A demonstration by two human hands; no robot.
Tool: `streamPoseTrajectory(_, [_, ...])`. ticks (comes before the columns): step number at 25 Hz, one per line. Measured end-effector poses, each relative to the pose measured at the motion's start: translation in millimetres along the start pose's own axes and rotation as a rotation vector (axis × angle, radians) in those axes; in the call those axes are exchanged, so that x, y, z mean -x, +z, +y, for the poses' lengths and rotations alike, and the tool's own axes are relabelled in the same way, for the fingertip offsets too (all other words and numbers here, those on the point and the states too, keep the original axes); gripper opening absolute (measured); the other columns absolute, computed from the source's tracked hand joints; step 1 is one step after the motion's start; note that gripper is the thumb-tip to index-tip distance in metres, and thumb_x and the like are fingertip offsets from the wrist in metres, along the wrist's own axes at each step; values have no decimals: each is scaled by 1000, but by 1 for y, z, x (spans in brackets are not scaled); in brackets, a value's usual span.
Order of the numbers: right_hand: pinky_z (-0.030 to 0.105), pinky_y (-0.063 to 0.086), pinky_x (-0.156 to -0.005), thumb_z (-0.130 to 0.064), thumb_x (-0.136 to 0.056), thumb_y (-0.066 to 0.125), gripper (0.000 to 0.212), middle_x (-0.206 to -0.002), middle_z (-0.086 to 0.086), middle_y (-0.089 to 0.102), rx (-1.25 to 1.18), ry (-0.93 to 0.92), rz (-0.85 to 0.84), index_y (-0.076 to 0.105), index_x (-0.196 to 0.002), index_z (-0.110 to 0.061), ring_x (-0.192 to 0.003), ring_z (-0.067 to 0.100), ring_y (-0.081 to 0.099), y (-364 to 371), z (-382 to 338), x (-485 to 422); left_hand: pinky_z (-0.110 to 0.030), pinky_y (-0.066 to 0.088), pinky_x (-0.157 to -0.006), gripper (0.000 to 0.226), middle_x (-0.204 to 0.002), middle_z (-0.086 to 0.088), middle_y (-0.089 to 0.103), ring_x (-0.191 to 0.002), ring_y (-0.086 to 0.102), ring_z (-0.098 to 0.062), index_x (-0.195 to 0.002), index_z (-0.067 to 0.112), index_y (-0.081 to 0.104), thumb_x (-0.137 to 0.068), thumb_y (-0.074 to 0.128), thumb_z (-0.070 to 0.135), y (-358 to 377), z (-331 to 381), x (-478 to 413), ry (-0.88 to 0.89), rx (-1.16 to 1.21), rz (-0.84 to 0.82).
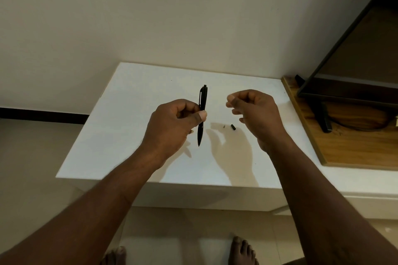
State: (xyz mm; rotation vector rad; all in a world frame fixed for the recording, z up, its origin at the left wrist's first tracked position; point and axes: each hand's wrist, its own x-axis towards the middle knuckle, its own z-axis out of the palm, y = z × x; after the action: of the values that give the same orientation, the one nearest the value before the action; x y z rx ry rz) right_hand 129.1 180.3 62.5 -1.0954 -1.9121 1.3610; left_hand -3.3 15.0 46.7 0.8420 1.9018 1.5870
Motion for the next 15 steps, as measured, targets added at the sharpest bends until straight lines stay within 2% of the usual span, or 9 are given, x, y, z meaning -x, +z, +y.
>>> streamPoseTrajectory(2, [24, 51, -71, -33, -92, 76, 7, -85, -9, 78, 179, -3, 36, 78, -91, -26, -81, 5, 71, -7, 12, -7, -43, 63, -84, 5, -89, 0, 80, -90, 75, -19, -90, 25, 78, -92, 76, 29, 1, 0, 0, -4, -10, -4])
streamPoseTrajectory(5, [26, 53, -72, -32, -91, 79, 7, -85, -12, 76, 394, -19, 65, 79, -90, -25, -83, 5, 69, -14, 26, -15, -50, 62, -86, 6, -88, -1, 79, -90, 75, -23, -88, 26, 77, -91, 77, 31, 3, -1, 1, -15, -33, -10])
streamPoseTrajectory(9, [24, 47, -61, -28, -90, 77, 5, -77, -15, 72, 586, -41, -21, 78, -86, -30, -77, 6, 66, -7, 40, -16, -53, 60, -86, 9, -87, 0, 79, -90, 74, -23, -87, 25, 77, -90, 78, 33, 4, -2, 1, -20, -62, -7])
streamPoseTrajectory(15, [27, 49, -66, -28, -91, 76, 5, -77, -17, 66, 685, -85, -98, 77, -94, -31, -79, 7, 64, 12, 46, -12, -51, 61, -86, 10, -86, 2, 79, -89, 75, -18, -87, 24, 77, -89, 78, 35, 4, -2, 2, -29, -88, -3])
